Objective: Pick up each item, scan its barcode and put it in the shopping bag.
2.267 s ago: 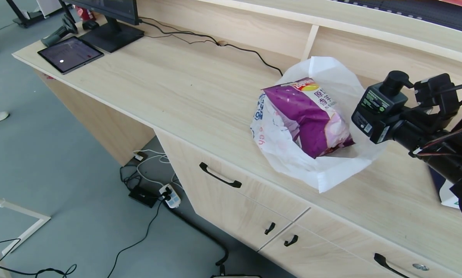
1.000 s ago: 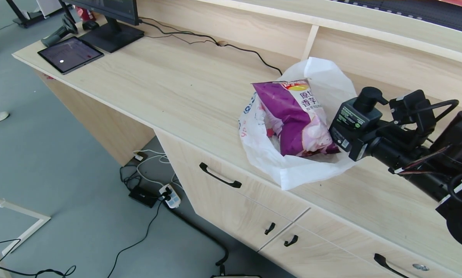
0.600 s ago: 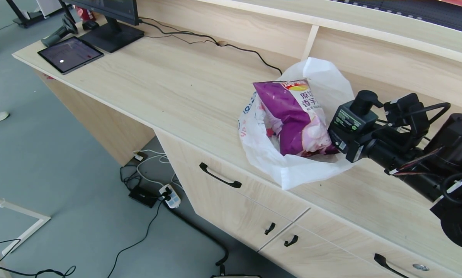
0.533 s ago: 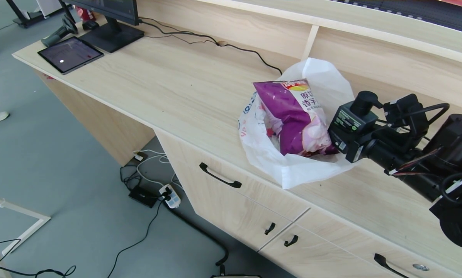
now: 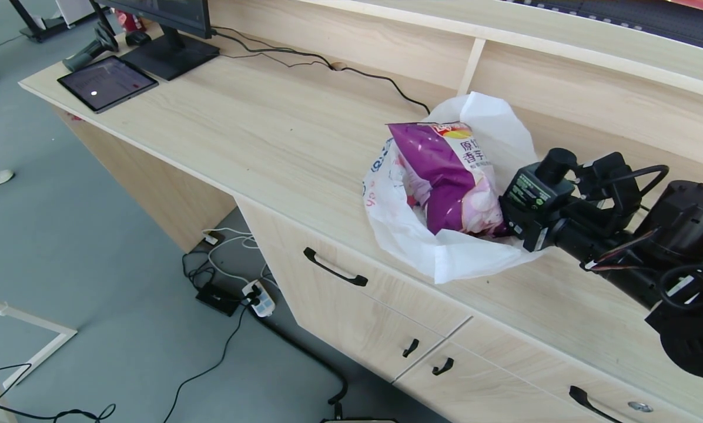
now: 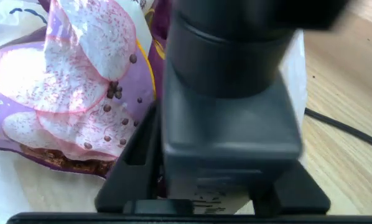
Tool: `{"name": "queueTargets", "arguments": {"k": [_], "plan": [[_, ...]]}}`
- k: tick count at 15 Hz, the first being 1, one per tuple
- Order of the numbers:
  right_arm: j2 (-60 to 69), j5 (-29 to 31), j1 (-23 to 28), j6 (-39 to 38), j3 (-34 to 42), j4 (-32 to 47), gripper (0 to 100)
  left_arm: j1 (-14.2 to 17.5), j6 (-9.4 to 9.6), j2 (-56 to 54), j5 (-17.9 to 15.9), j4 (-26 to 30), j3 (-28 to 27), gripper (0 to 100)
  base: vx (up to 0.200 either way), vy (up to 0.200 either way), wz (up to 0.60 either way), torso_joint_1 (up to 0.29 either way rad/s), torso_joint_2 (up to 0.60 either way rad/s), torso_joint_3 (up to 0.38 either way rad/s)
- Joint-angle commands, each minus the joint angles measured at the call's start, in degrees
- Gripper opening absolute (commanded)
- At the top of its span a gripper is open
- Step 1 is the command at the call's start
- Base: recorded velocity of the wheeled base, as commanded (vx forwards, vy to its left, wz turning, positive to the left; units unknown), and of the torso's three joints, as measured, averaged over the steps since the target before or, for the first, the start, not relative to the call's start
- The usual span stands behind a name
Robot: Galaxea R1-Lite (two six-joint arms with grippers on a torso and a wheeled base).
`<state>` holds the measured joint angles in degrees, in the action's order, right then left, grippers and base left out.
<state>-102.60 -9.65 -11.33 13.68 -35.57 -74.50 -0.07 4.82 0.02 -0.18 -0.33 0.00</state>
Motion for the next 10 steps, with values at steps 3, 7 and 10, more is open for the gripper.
{"name": "queueTargets", "arguments": {"k": [3, 7, 10], "plan": [[-0.2, -0.1, 0.0, -0.1, -0.6, 0.0, 100, 0.0, 0.02, 0.0, 0.0, 0.0, 0.0, 100, 0.000, 0.000, 0.00, 0.000, 0.00, 0.000], [0.4, -0.1, 0.0, 0.0, -0.9, 0.0, 100, 0.0, 0.02, 0.0, 0.0, 0.0, 0.0, 100, 0.000, 0.000, 0.00, 0.000, 0.00, 0.000], [1.2, -0.1, 0.0, 0.0, -2.1, 0.0, 100, 0.0, -0.07, 0.0, 0.0, 0.1, 0.0, 100, 0.000, 0.000, 0.00, 0.000, 0.00, 0.000]]}}
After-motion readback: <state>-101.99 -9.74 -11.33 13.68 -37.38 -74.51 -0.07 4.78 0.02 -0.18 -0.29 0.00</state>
